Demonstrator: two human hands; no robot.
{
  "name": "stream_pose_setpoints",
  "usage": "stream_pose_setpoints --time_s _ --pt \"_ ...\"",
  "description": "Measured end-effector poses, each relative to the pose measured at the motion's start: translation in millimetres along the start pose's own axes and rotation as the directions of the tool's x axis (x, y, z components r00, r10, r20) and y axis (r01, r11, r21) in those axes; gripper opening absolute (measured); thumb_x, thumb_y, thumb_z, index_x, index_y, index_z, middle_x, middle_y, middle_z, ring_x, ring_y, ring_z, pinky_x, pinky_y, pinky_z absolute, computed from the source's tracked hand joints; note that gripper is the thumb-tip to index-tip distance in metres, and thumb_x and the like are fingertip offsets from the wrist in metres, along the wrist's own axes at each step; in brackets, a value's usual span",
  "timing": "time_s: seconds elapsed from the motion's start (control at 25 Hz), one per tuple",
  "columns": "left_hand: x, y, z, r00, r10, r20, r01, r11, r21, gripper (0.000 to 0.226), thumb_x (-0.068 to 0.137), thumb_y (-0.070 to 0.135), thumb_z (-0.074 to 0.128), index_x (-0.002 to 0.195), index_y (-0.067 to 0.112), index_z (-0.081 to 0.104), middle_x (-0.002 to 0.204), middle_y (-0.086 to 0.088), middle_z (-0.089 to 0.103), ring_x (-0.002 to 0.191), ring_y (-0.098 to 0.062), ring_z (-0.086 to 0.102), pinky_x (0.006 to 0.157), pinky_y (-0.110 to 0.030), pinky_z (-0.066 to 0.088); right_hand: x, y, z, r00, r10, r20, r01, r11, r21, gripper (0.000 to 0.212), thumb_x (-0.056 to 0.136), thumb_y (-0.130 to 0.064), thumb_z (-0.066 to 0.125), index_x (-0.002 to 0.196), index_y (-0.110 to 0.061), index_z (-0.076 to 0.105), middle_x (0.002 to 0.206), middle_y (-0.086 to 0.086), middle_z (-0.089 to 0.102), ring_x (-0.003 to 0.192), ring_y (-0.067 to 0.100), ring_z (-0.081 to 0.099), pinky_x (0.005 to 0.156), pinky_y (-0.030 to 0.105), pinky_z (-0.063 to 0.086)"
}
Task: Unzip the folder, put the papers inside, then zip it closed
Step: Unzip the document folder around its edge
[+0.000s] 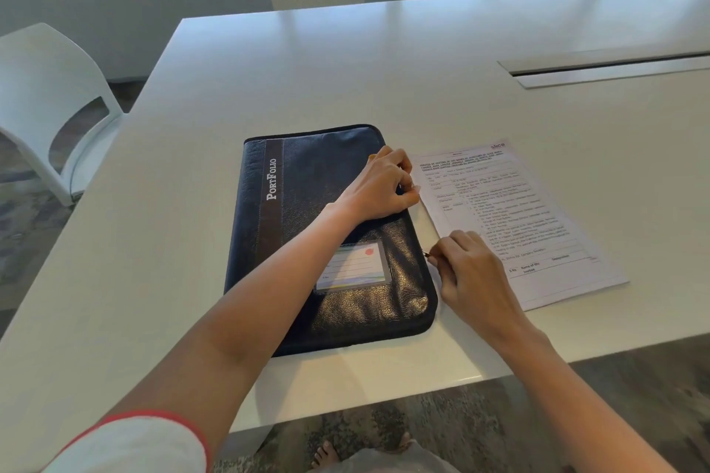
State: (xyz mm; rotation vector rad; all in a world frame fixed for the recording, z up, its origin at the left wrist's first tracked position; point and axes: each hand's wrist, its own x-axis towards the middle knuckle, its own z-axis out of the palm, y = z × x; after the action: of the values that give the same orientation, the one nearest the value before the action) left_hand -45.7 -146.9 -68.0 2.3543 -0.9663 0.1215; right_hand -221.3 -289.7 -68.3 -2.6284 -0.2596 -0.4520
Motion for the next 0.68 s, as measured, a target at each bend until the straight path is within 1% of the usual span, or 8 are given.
stream_pose_setpoints --time_s 0.12,0.16,0.28,0.36,0.4,0.48,0.52,0.68 --pt "-1 0 0 0.999 0.039 0.024 -0.040 0.998 0.048 0.031 0.091 0.033 0.064 0.076 0.009 0.075 0.095 0.000 0.059 0.094 -0.012 0.045 0.089 -0.035 0.040 -1 -2 4 0.999 0.049 -0.022 -0.048 0.998 0.034 0.004 0.082 -0.004 0.068 0.083 -0.006 0.065 0.079 0.005 0.062 0.071 0.011 0.045 0.060 0.012 0.036" --pt "-1 2 1 0.998 0.050 0.033 -0.052 0.997 0.050 0.032 0.092 0.033 0.063 0.077 0.008 0.075 0.095 0.000 0.059 0.094 -0.013 0.047 0.089 -0.034 0.039 -2 -3 5 0.998 0.063 -0.030 -0.062 0.997 0.045 0.003 0.083 -0.006 0.068 0.083 -0.007 0.065 0.079 0.005 0.063 0.069 0.012 0.046 0.060 0.013 0.038" --pt "-1 2 0 0.998 0.050 0.042 -0.051 0.998 0.021 0.032 0.093 0.030 0.061 0.076 0.007 0.075 0.091 0.001 0.060 0.091 -0.014 0.049 0.085 -0.030 0.035 1 -4 6 0.994 0.101 -0.038 -0.099 0.994 0.055 0.005 0.085 -0.012 0.068 0.084 -0.007 0.067 0.079 0.006 0.067 0.066 0.014 0.052 0.060 0.027 0.050" --pt "-1 3 -3 0.999 0.045 0.028 -0.045 0.999 0.014 0.032 0.093 0.029 0.062 0.074 0.006 0.074 0.090 0.001 0.060 0.091 -0.014 0.050 0.084 -0.028 0.033 6 -4 5 0.993 0.106 -0.049 -0.104 0.994 0.046 0.006 0.084 -0.012 0.068 0.085 -0.006 0.067 0.079 0.007 0.068 0.066 0.016 0.054 0.060 0.028 0.051" --pt "0 4 -4 0.999 0.044 0.028 -0.045 0.999 0.010 0.031 0.093 0.028 0.062 0.074 0.006 0.074 0.091 0.000 0.061 0.091 -0.015 0.050 0.085 -0.028 0.034 10 -5 6 0.993 0.107 -0.057 -0.105 0.994 0.039 0.007 0.084 -0.012 0.068 0.085 -0.006 0.067 0.079 0.007 0.067 0.066 0.016 0.054 0.059 0.026 0.049" --pt "-1 7 -3 0.997 0.065 0.040 -0.065 0.998 0.004 0.030 0.092 0.026 0.063 0.072 0.005 0.073 0.091 -0.002 0.062 0.091 -0.016 0.050 0.085 -0.032 0.039 21 -5 8 0.991 0.115 -0.075 -0.113 0.993 0.023 0.007 0.086 -0.011 0.066 0.084 -0.005 0.066 0.079 0.008 0.066 0.065 0.015 0.050 0.057 0.018 0.040" --pt "-3 9 -1 0.996 0.077 0.044 -0.078 0.997 0.006 0.030 0.092 0.025 0.063 0.072 0.005 0.073 0.090 -0.002 0.062 0.090 -0.016 0.050 0.085 -0.034 0.041 27 -6 10 0.990 0.114 -0.078 -0.114 0.993 0.014 0.007 0.086 -0.011 0.064 0.084 -0.005 0.066 0.079 0.009 0.066 0.065 0.015 0.049 0.057 0.017 0.035" --pt "-3 5 -5 0.998 0.057 0.027 -0.057 0.998 -0.002 0.029 0.092 0.024 0.064 0.072 0.004 0.073 0.091 -0.003 0.062 0.091 -0.017 0.051 0.084 -0.037 0.044 44 -4 15 0.991 0.105 -0.082 -0.104 0.994 0.012 0.008 0.088 -0.011 0.062 0.087 -0.003 0.066 0.082 0.011 0.066 0.067 0.014 0.047 0.062 0.021 0.034"
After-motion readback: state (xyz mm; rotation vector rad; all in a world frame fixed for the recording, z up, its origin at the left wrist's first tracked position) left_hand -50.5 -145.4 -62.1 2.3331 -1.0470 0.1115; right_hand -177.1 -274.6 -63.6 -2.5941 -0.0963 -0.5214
